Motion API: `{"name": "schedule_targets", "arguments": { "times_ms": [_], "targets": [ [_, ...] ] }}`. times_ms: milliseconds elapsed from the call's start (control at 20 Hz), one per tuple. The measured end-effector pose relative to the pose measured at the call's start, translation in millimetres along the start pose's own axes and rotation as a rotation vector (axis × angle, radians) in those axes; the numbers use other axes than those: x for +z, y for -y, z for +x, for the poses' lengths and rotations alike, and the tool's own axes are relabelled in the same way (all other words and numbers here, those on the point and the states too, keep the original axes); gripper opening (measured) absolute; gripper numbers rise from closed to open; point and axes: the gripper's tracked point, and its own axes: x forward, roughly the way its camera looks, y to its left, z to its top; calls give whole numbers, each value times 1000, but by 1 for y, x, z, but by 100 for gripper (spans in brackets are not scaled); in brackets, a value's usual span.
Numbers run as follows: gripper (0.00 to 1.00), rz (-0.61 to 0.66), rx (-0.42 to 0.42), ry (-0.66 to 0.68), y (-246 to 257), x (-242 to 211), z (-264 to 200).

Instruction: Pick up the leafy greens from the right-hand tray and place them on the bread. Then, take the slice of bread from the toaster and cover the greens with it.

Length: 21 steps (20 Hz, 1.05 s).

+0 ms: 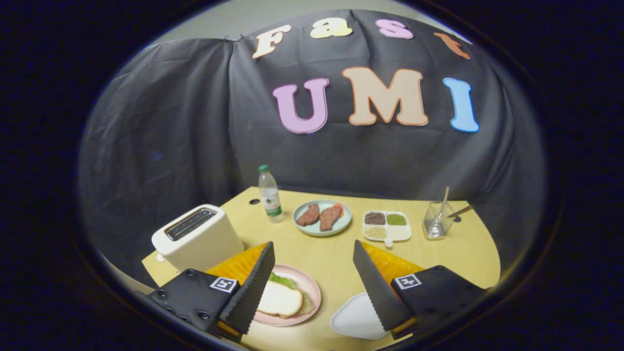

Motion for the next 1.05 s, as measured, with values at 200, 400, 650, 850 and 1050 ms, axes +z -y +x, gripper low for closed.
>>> {"name": "schedule_targets", "arguments": {
  "times_ms": [200,400,650,850,1050],
  "targets": [
    [100,14,-35,86,17,36,-18],
    [100,-38,-139,221,45,79,-37],
    [100,-61,-264,333,76,107,-59],
    [100,-55,-330,391,97,122,-69],
    [100,-45,-348,423,105,131,-69]
  ]
}}
